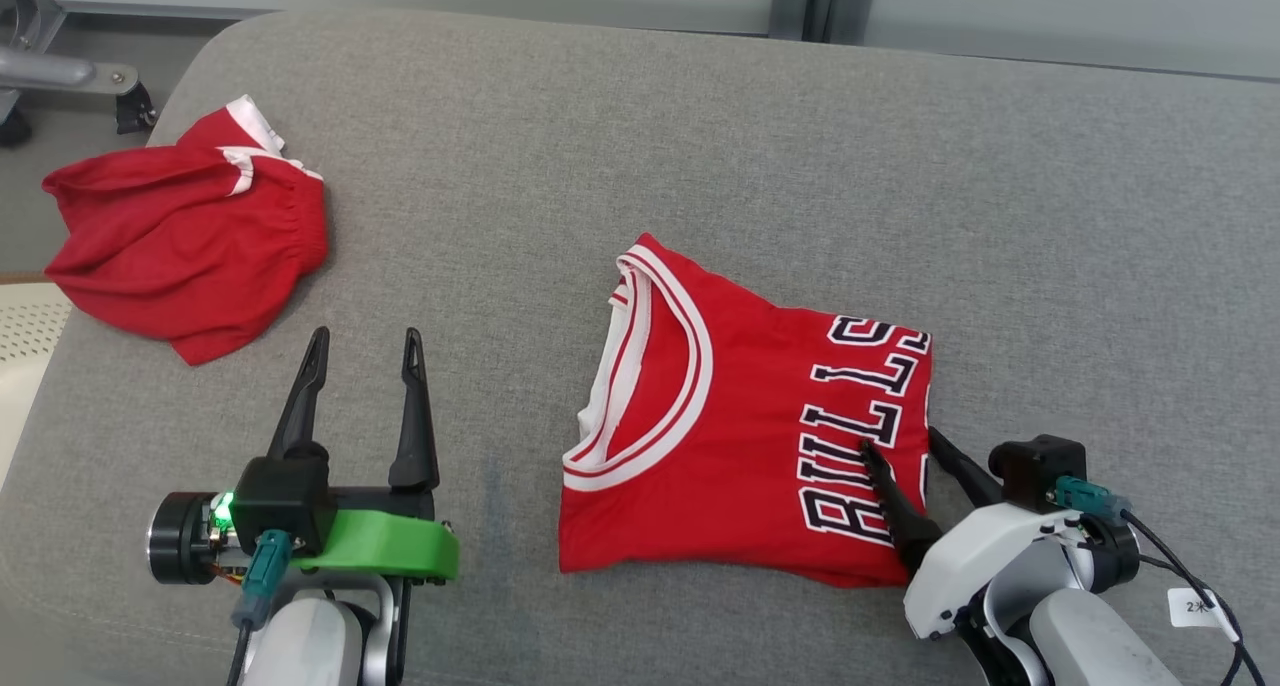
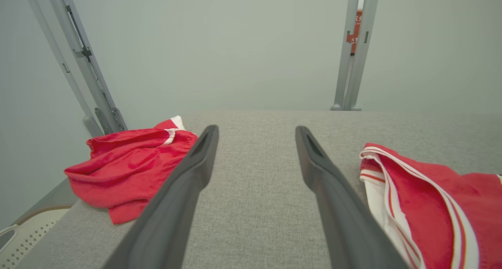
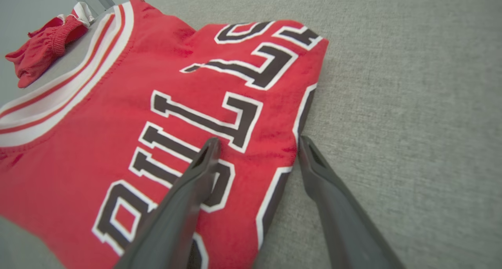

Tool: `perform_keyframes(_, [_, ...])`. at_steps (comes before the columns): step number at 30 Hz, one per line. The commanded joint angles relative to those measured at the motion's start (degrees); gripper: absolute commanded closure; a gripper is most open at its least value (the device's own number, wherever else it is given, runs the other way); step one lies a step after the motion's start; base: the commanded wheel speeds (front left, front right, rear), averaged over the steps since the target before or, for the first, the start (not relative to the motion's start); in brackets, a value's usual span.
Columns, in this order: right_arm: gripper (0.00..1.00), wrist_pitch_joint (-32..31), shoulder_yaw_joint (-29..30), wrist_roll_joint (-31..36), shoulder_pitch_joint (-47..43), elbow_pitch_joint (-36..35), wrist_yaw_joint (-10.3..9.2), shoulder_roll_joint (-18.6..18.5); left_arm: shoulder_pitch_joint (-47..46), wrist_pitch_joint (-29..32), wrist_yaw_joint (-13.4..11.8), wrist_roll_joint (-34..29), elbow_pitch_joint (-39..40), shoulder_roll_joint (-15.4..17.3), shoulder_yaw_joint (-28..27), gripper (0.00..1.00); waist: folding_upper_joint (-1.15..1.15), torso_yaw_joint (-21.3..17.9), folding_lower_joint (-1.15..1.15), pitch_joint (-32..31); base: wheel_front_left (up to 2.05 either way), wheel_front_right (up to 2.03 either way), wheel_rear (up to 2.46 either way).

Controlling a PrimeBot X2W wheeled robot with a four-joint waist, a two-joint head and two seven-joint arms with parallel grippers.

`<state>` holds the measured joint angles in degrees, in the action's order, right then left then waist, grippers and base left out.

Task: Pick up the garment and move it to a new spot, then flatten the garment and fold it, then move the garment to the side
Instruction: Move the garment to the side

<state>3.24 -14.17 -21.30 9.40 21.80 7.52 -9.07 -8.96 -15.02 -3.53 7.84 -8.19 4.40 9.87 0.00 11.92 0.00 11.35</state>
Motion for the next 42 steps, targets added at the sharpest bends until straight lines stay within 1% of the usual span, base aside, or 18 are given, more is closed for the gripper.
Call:
perform_keyframes(1, [0.0,0.6,-0.6,-0.6,1.1,1.2,-0.07,-0.2,-1.2,-0.2,0.3,-0.4,0.1,-0.2,-0.2,0.0,0.0,1.2,0.0,1.3,0.0,0.0,0.0])
perform_keyframes(2, [0.14,0.2,-1.3,-1.1,1.5,2.3,-0.07,-0.3,-1.2,-0.2,0.4,-0.5,0.1,-0.3,-0.3,0.0,0.0,1.0,0.0,1.4,0.0,0.0,0.0])
perform_keyframes(3, [0.6,0.0,-1.9,-1.4,1.8,3.1,-0.07,-0.3,-1.2,-0.2,0.5,-0.6,0.2,-0.3,-0.3,0.0,0.0,0.8,0.0,1.4,0.0,0.0,0.0])
perform_keyframes(4, [1.0,0.1,-2.6,-1.8,2.1,3.9,-0.07,-0.5,-1.2,-0.2,0.4,-0.8,0.3,-0.4,-0.4,0.0,0.0,0.5,0.0,1.3,0.0,0.0,0.0])
perform_keyframes(9, [1.0,2.2,-4.9,-3.1,3.1,4.2,-0.1,-2.0,-0.7,-0.2,0.5,-1.7,0.4,-0.4,-1.0,0.0,0.0,-1.9,0.0,1.1,0.0,0.0,0.0])
perform_keyframes(13, [1.0,3.9,-6.5,-3.7,4.5,3.1,-0.11,-3.3,0.2,-0.2,0.5,-2.2,1.2,0.0,-1.9,0.0,0.0,-6.1,0.0,1.1,0.0,0.0,0.0])
perform_keyframes(17, [1.0,4.9,-6.9,-4.4,6.4,3.1,-0.1,-5.3,-0.4,-0.2,1.1,-2.7,2.1,0.0,-1.8,0.0,0.0,-10.7,0.0,1.9,0.0,0.0,0.0])
perform_keyframes(19, [1.0,5.1,-7.1,-4.7,8.4,3.4,-0.1,-6.9,-1.7,-0.2,1.5,-3.0,2.6,0.0,-1.6,0.0,0.0,-13.0,0.0,3.2,0.0,0.0,0.0])
perform_keyframes(20, [1.0,5.7,-7.2,-4.6,10.7,3.9,-0.1,-8.9,-2.8,-0.2,1.9,-3.4,3.3,-0.1,-1.1,0.0,0.0,-14.9,0.0,4.7,0.0,0.0,0.0])
perform_keyframes(24, [1.0,6.3,-6.5,-5.4,16.1,6.9,-0.1,-13.5,-5.7,-0.2,2.7,-4.2,4.4,-0.1,0.2,0.0,0.0,-17.5,0.0,8.8,0.0,0.0,0.0])
perform_keyframes(25, [1.0,6.5,-6.2,-6.0,17.6,7.7,-0.1,-14.5,-6.5,-0.2,3.0,-4.6,4.7,0.0,0.6,0.0,0.0,-17.8,0.0,9.9,0.0,0.0,0.0])
perform_keyframes(29, [1.0,7.2,-4.3,-7.3,24.6,12.3,-0.1,-20.4,-11.0,-0.2,4.1,-6.1,6.5,-0.1,2.7,0.0,0.0,-17.7,0.0,15.6,0.0,0.0,0.0])
perform_keyframes(34, [1.0,7.7,-2.4,-8.7,32.4,18.7,-0.09,-27.8,-16.9,-0.2,5.4,-7.5,8.3,-0.4,6.0,0.0,0.0,-15.7,0.0,22.6,0.0,0.0,0.0])
perform_keyframes(37, [1.0,8.5,-1.3,-9.3,36.1,21.8,-0.09,-31.3,-19.2,-0.2,5.8,-8.5,9.1,-0.4,7.4,0.0,0.0,-14.8,0.0,25.6,0.0,0.0,0.0])
perform_keyframes(40, [1.0,10.0,0.8,-10.9,40.0,25.2,-0.09,-33.8,-20.7,-0.2,6.0,-9.3,9.8,-0.2,8.5,0.0,0.0,-14.3,0.0,27.7,0.0,0.0,0.0])
perform_keyframes(42, [1.0,10.5,1.3,-11.3,41.4,27.2,-0.09,-33.5,-21.2,-0.2,6.1,-9.6,10.1,0.0,8.9,0.0,0.0,-14.3,0.0,28.5,0.0,0.0,0.0])
